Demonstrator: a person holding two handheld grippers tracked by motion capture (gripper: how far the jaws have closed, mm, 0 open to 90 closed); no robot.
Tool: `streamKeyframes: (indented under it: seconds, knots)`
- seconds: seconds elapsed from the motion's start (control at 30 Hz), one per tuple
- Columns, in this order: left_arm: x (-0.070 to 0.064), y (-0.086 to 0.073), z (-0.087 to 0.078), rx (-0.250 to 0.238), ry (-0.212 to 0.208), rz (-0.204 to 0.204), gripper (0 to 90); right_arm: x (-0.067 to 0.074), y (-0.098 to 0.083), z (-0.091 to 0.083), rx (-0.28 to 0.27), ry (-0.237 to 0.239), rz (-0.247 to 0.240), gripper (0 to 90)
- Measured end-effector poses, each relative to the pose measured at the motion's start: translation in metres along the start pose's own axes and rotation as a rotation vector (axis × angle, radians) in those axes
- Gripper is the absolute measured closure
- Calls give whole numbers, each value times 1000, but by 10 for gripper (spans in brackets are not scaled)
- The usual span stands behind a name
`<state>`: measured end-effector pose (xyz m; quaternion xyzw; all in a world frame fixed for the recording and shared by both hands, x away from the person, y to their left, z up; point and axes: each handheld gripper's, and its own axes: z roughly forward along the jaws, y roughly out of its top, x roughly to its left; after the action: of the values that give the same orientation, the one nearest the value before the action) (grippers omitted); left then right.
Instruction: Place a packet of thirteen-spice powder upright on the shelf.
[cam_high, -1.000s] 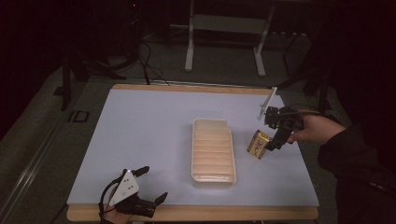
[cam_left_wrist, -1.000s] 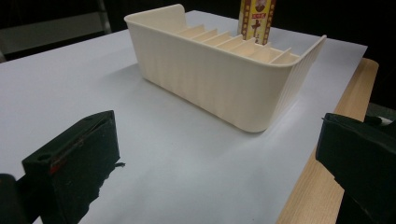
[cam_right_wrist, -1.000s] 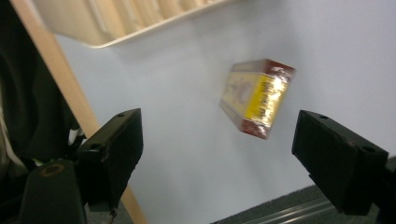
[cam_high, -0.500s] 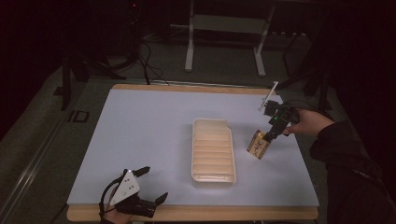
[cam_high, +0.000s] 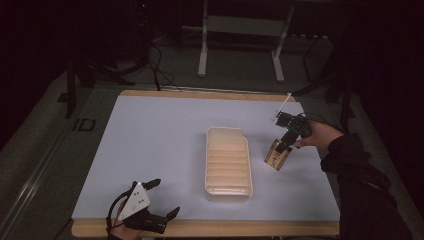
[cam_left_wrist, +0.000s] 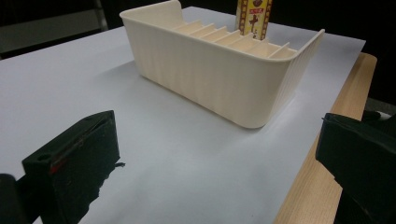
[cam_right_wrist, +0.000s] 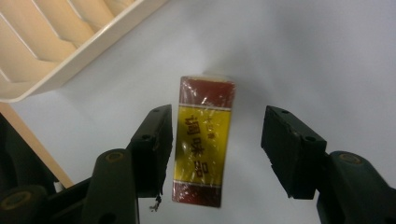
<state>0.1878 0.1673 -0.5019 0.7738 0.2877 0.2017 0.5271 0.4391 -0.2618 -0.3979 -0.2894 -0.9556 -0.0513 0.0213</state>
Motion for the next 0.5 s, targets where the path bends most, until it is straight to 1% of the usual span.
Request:
streamKeyframes:
  seconds: [0.07, 0.13, 0.23, 0.33, 0.37, 0.47, 0.5]
  knots:
    - [0, 0, 0, -1, -1, -2, 0, 0, 0, 4, 10, 5, 2, 447]
    - [0, 0, 0, 0, -1, -3, 0, -1, 0, 8, 19, 8, 8, 483]
    - [0, 0, 0, 1, -1, -1, 0, -1, 0, 13, 40, 18, -1, 532]
    - [0, 0, 0, 2, -2, 0, 0, 0, 0, 17, 60, 16, -5, 615]
    - [0, 0, 0, 2, -2, -1, 0, 1, 0, 18, 68, 19, -3, 626]
    - [0, 0, 0, 3, -3, -1, 0, 2, 1, 18, 68, -5, -16, 664]
    - [0, 0, 0, 3, -3, -1, 0, 2, 1, 17, 74, -5, -23, 669]
